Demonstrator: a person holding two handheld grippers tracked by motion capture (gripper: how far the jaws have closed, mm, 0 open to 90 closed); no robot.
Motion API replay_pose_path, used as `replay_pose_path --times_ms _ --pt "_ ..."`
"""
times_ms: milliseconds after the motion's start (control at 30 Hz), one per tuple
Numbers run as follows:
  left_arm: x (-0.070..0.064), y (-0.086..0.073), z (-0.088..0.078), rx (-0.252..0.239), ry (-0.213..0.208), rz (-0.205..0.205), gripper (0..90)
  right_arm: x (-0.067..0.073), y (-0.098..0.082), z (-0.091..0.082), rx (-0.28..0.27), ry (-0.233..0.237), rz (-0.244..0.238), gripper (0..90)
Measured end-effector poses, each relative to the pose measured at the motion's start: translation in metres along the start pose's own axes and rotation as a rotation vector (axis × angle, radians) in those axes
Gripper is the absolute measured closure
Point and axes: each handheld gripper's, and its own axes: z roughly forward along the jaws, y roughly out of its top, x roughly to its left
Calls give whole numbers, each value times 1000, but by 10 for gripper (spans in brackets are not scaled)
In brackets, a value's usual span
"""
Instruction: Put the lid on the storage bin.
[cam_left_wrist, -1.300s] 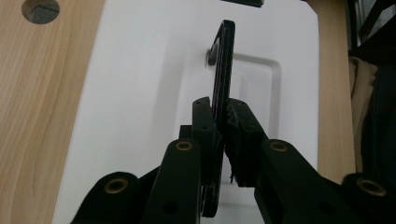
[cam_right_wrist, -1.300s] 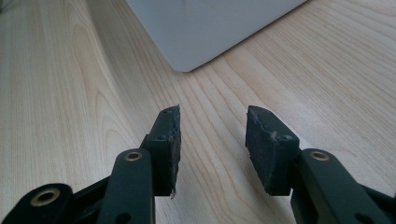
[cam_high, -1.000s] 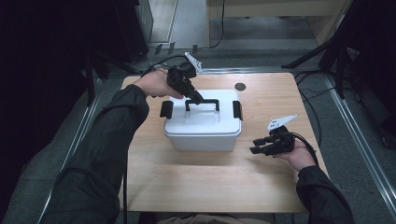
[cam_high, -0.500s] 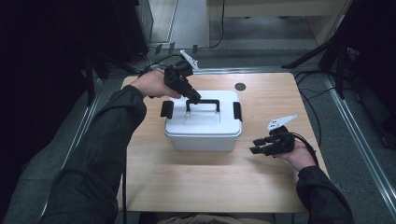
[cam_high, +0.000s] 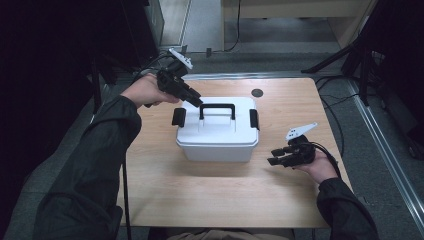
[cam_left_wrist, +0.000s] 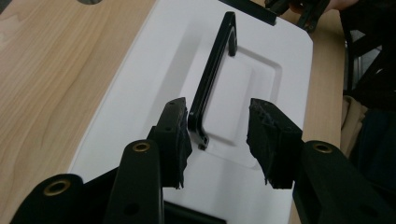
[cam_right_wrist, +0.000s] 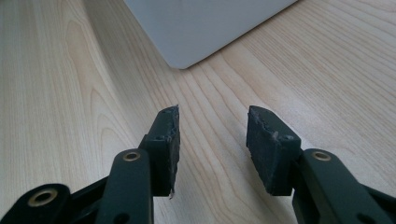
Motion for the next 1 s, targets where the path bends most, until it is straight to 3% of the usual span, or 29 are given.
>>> replay_pose_path --times_ms 267,467,633,767,1000 --pt "4 -27 -13 -37 53 -63 543 -1 0 -1 -5 -17 4 547" --pt "9 -52 -22 -89 100 -142 534 -3 0 0 -1 -26 0 540" --pt "12 -76 -27 -103 121 -182 529 -4 2 2 -4 -29 -7 530" --pt "12 -94 -28 -111 162 -223 526 -5 4 4 -2 -37 -8 516" --pt "12 -127 -24 -143 190 -272 511 -7 6 6 -1 -56 -11 513"
